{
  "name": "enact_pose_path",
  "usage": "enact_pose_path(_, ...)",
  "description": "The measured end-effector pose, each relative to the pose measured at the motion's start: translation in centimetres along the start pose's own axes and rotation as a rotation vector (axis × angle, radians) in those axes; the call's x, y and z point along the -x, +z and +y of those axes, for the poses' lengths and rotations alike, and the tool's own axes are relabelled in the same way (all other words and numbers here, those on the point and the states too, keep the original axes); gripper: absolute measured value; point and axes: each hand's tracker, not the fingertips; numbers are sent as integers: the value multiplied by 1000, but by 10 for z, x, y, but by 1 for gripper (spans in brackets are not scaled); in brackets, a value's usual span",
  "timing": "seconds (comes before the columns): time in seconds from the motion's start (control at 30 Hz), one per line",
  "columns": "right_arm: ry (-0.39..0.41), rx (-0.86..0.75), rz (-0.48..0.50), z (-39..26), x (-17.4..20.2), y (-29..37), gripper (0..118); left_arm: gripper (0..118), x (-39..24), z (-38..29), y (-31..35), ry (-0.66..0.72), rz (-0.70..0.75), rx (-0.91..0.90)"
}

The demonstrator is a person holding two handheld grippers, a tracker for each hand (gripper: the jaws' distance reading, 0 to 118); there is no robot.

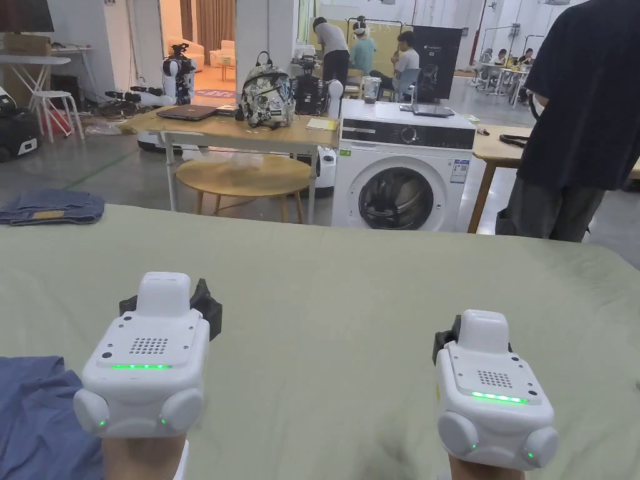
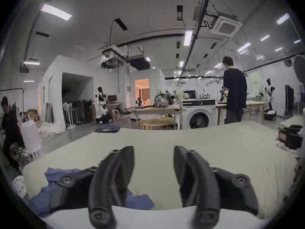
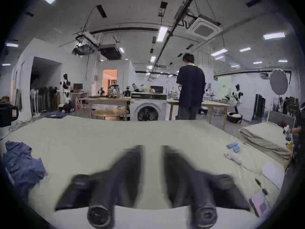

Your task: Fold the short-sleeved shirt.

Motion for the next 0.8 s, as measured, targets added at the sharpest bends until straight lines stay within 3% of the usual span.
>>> enact_pose_path(0.03, -13, -3, 3, 0, -1, -2, 5, 36, 0, -1, 1, -2, 4, 2)
enact_pose_path(0.17, -15, -9, 14, 2, -2, 1, 0, 16, 2, -1, 1, 8, 9, 26)
enact_pose_path(0.37, 5, -10, 27, 5, 2, 10, 0, 12, 11, 1, -4, 66, -22, 42)
enact_pose_path(0.47, 11, -5, 29, 6, 5, 11, 0, 2, 13, 2, -4, 36, -21, 44)
enact_pose_path(0.8, 17, 16, 82, 10, 30, 12, 0, 1, 73, 5, 9, 63, 37, 97)
